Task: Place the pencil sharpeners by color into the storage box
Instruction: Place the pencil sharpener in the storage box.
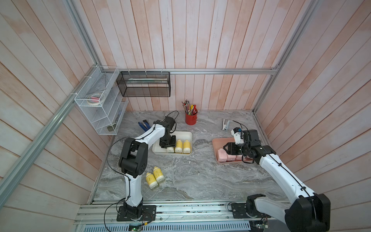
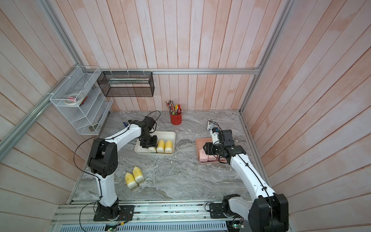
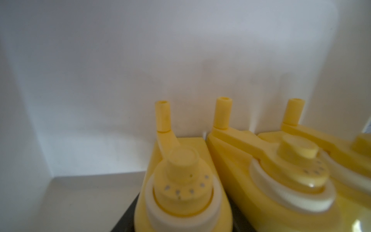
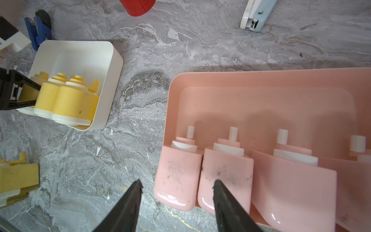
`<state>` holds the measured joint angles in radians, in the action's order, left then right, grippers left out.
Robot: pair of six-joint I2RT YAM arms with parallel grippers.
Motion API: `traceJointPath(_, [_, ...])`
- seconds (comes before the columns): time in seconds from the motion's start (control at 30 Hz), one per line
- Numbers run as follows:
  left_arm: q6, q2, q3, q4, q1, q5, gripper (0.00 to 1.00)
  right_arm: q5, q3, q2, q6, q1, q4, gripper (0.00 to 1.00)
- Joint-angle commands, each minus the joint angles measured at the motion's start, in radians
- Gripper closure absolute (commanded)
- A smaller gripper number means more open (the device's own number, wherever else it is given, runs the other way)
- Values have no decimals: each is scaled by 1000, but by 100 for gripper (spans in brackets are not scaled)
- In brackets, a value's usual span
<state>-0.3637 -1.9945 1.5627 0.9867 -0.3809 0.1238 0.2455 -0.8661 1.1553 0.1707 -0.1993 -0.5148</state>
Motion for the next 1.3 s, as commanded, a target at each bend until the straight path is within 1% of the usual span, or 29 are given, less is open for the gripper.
traceJointPath(0.0, [-4, -26, -10, -8, -5, 7, 43, 12, 10, -15, -14, 4, 15, 40])
traceJointPath(0.23, [-4, -25, -9, -5, -4, 3, 40, 12, 10, -15, -14, 4, 15, 41])
traceJointPath(0.47, [-7, -12, 9, 7, -5, -8, 40, 11, 11, -17, -14, 4, 14, 40])
traceJointPath(0.77, [-9, 17, 64, 47, -5, -22, 40, 14, 11, -20, -13, 4, 16, 40])
traceJointPath(1.03, [-14, 53, 80, 68, -4, -36, 40, 19, 12, -24, -10, 4, 19, 40])
traceJointPath(1.27, [-20, 92, 130, 107, -10, -57, 40, 24, 13, -29, -9, 5, 19, 40])
